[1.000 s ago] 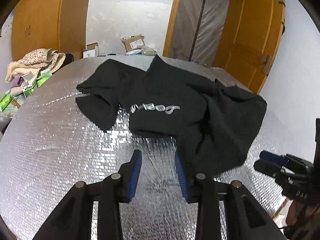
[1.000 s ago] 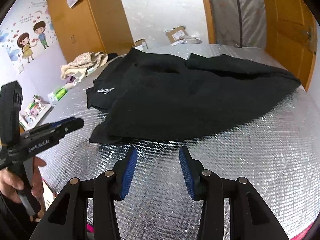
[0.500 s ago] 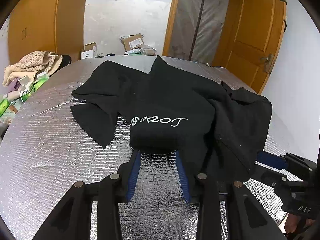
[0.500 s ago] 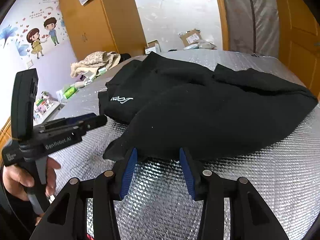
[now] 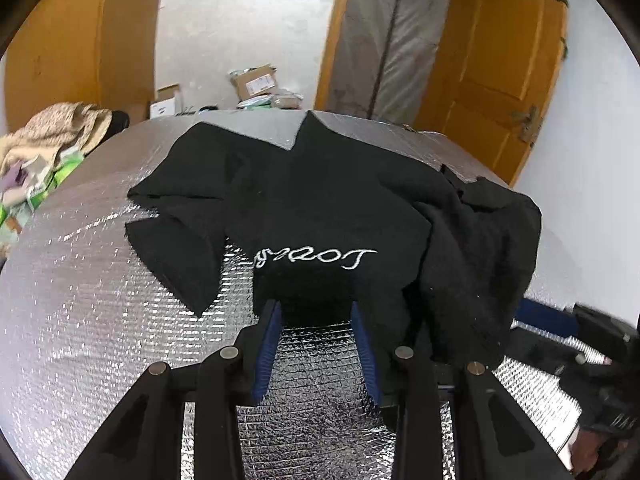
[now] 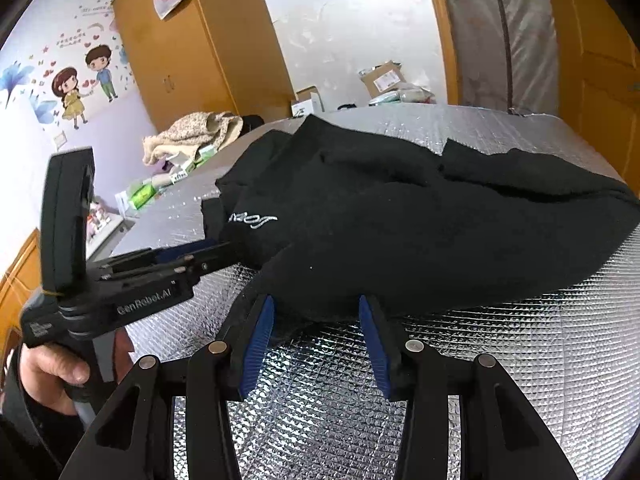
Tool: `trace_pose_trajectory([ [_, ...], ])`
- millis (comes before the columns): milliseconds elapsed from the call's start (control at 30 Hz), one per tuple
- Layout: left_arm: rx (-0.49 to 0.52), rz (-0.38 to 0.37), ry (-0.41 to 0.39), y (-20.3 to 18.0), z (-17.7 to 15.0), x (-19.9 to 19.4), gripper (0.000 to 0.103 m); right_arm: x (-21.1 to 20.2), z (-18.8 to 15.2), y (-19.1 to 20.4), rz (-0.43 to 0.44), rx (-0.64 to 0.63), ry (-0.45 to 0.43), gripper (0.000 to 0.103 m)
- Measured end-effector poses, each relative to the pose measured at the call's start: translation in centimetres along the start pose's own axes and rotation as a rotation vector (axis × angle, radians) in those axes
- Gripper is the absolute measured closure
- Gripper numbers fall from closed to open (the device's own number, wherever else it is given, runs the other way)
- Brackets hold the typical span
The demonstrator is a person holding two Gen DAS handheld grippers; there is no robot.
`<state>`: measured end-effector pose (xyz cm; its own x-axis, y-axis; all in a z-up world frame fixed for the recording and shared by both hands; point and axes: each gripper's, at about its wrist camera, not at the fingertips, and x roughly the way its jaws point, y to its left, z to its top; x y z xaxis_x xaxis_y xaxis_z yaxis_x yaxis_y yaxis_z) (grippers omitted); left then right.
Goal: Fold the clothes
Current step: 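Grasp the sweatshirt hem with the left tool while the right tool grasps the hem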
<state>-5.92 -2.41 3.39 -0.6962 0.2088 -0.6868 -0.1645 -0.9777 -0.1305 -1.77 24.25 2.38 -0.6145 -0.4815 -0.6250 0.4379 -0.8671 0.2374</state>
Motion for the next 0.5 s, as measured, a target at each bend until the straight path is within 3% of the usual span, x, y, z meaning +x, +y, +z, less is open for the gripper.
trace_pose_trajectory([
  [133, -0.024, -0.013, 0.019, 0.4, 0.0, 0.4, 0.066, -0.5, 0.3, 0.2, 0.007, -0.01, -0.013, 0.057],
  [233, -0.088, 0.02, 0.034, 1.5, 0.3, 0.6, 0.075, -0.8, 0.5, 0.6, 0.018, -0.027, -0.024, 0.057],
  [500, -0.117, 0.038, 0.028, 2.4, 1.4, 1.4, 0.076, 1.9, -0.2, 0.6, 0.018, -0.041, 0.059, 0.056],
])
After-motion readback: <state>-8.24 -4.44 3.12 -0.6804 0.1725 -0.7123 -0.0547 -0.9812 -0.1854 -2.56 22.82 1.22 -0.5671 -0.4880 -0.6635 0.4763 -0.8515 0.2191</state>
